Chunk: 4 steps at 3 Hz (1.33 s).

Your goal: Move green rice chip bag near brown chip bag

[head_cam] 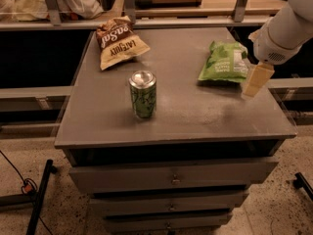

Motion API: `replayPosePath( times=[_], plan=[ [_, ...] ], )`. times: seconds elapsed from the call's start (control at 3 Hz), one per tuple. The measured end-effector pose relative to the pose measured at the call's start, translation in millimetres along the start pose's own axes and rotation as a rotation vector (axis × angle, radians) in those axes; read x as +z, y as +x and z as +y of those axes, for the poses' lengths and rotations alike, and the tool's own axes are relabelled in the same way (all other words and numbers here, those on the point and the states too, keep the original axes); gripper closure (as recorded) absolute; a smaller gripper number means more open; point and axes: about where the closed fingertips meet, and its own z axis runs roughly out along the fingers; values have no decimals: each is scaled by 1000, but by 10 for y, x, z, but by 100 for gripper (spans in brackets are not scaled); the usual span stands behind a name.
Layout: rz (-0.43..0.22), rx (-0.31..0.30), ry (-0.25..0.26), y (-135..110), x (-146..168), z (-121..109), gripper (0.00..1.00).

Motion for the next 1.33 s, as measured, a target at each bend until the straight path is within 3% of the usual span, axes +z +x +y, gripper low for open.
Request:
replayPosePath(
  times=[0.67,1.33],
  plan=[
    [-86,12,51,87,468,-419,0],
    [-132,-2,28,31,735,-428,41]
  ],
)
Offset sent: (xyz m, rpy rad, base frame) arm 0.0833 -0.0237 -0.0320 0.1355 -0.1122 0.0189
